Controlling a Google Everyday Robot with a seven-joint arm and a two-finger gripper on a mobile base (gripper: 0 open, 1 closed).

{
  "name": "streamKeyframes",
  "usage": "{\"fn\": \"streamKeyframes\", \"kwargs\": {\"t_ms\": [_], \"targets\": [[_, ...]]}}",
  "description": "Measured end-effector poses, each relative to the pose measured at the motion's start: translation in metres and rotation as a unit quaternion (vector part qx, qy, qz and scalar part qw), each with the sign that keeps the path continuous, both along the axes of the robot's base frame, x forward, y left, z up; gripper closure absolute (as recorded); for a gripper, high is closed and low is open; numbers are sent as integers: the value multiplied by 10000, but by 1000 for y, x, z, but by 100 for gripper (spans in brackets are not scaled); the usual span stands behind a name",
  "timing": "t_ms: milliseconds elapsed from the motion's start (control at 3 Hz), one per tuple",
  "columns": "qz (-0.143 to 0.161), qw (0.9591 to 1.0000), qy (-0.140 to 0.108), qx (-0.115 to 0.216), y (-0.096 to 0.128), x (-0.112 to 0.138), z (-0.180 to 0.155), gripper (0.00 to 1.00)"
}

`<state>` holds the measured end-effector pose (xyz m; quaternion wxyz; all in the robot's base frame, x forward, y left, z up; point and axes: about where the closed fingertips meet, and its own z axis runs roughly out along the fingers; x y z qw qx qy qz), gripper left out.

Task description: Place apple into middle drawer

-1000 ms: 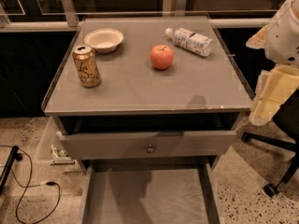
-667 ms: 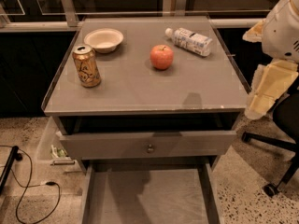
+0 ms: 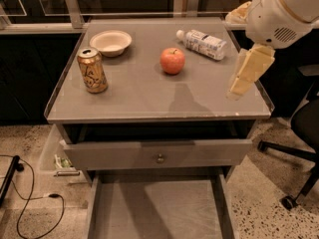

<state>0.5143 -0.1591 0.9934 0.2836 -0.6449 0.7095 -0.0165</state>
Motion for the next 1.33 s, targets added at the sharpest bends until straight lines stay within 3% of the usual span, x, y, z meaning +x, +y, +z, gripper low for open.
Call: {"fn": "streamKeyframes", "kwargs": {"t_ms": [333, 667, 1000, 1333], "targets": [[3, 10000, -8, 5, 0, 0, 0, 0], [86, 9995, -231, 213, 6, 19, -13, 0], [189, 9960, -543, 690, 16, 66, -41, 0], [181, 9912, -590, 1169, 22, 110, -70, 0]]}}
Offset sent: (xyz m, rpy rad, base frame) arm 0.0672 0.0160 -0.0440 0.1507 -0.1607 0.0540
